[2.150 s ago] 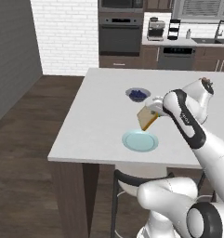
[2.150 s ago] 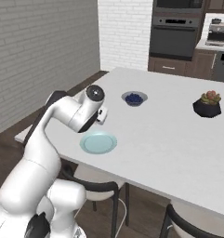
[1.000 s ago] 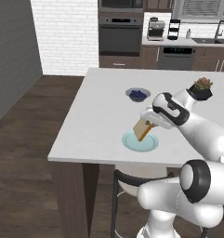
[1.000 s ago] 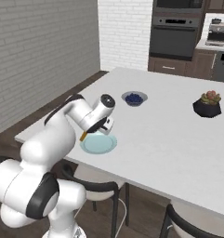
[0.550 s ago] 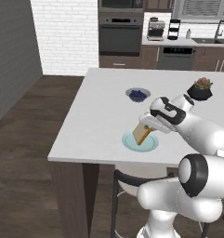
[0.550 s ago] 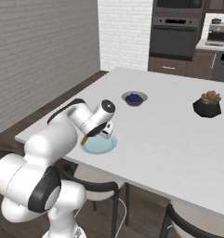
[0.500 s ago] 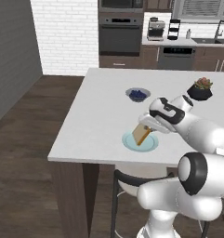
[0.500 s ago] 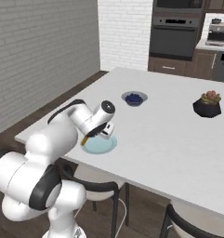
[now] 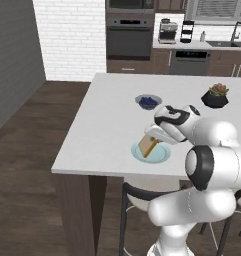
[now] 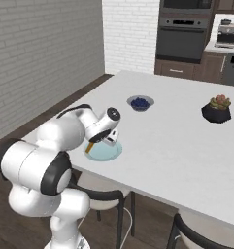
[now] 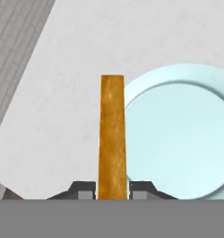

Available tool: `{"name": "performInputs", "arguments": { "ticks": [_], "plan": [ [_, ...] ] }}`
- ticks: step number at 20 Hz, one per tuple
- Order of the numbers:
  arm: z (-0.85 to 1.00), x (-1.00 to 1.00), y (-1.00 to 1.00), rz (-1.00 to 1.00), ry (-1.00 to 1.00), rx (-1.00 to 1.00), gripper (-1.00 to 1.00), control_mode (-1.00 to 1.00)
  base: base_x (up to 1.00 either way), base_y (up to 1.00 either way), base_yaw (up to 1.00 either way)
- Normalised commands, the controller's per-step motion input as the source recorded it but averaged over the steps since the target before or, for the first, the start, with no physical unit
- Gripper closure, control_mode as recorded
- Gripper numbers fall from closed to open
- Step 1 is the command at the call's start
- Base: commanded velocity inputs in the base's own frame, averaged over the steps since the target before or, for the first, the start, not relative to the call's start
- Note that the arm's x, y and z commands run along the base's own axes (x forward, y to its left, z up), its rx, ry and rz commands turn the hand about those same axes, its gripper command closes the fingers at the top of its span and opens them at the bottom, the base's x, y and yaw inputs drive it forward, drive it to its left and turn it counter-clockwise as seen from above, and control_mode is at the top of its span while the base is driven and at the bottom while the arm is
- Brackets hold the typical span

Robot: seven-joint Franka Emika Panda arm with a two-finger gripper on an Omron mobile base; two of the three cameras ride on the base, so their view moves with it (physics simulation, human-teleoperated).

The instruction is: Start the toaster. Once the lever pops up, take the bread to the plate on the dining counter.

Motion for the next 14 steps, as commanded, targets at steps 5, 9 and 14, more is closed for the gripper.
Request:
{"name": "performInputs", "arguments": {
  "ticks": [5,9,14],
  "plan": [
    [-0.24,0.11,0.00,0.07,0.00,0.00,1.00,-1.00,0.00,0.00,0.00],
    [-0.17,0.20,-0.07,0.06,0.00,0.00,1.00,-1.00,0.00,0.00,0.00],
    [-0.01,0.25,-0.18,0.06,0.00,0.00,1.00,-1.00,0.00,0.00,0.00]
  ]
}}
